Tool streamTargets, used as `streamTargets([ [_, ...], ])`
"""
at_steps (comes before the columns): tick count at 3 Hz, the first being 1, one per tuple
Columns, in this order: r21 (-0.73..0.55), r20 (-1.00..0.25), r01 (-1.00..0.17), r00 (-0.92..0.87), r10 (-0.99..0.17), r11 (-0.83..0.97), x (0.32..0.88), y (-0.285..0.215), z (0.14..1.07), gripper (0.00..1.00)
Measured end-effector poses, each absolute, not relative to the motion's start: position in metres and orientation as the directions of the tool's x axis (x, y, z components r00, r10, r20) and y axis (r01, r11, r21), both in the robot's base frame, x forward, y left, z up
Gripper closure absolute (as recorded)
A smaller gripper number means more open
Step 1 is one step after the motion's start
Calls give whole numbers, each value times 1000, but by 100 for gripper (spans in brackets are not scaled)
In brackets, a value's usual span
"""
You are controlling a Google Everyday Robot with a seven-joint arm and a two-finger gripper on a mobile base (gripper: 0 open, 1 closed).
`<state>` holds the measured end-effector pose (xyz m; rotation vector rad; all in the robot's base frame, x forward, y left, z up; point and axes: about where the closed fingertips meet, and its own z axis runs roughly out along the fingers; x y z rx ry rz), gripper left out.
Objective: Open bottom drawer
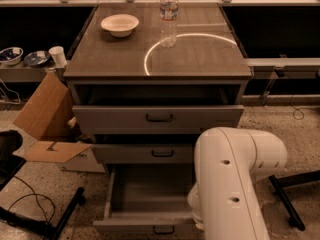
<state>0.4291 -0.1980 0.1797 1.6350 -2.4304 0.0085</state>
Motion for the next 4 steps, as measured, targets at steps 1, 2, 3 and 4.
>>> streamTargets([
  [1, 113, 178, -916, -361, -915, 384, 429, -198, 180, 99],
  [2, 124, 184, -894, -405, -895, 430, 398, -208, 184, 100],
  [3, 130, 181, -884, -425, -887, 450, 385, -210, 187, 100],
  [4, 137, 184, -864, -458, -869, 484, 363, -215, 189, 100],
])
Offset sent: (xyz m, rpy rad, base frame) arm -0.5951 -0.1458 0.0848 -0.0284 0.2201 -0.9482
